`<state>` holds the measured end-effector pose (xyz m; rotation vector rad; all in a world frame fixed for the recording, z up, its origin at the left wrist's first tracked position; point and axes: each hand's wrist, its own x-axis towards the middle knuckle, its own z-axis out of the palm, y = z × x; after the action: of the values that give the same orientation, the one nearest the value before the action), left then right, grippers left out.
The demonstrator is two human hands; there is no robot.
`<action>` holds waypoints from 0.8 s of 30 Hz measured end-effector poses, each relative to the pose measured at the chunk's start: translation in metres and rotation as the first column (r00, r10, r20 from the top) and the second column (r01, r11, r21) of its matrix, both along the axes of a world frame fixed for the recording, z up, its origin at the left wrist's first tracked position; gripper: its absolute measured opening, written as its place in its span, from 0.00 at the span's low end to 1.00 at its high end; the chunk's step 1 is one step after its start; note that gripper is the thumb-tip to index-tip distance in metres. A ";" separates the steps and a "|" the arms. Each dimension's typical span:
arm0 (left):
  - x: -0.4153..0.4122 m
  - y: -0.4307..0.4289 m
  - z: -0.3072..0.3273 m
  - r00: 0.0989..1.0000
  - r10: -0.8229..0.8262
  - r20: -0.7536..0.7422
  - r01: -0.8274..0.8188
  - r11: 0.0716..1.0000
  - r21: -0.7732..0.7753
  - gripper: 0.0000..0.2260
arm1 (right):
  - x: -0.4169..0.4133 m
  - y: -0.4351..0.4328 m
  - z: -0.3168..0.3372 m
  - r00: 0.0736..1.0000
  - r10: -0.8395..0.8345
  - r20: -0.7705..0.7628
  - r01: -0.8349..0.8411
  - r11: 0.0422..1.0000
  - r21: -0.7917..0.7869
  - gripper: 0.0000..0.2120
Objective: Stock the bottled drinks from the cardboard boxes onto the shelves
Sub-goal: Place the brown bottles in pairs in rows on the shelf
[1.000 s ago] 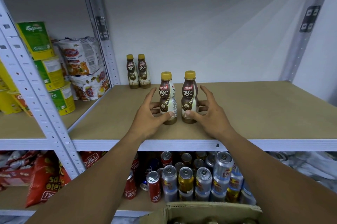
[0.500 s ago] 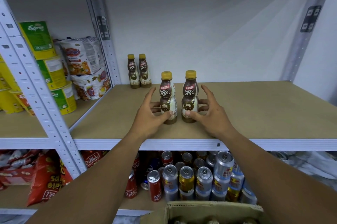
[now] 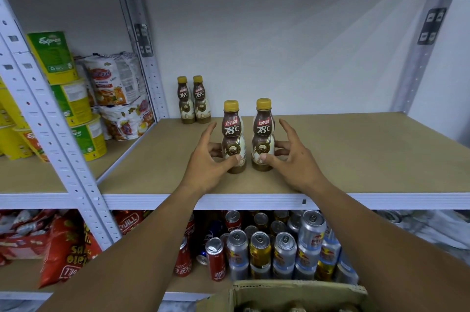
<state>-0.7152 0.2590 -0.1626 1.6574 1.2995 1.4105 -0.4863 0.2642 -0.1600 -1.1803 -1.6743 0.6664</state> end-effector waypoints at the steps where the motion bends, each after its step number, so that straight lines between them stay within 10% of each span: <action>1: 0.000 0.000 0.000 1.000 0.003 -0.001 -0.003 1.000 0.002 0.47 | 0.000 0.000 0.000 1.000 0.005 -0.001 -0.005 1.000 -0.006 0.49; 24: -0.001 -0.002 0.002 1.000 0.002 0.016 -0.002 1.000 0.013 0.50 | -0.001 -0.004 0.004 0.998 0.060 0.007 -0.060 0.998 -0.029 0.50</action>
<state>-0.7158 0.2570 -0.1603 1.6502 1.2862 1.4335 -0.4876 0.2606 -0.1565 -1.1581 -1.7177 0.7254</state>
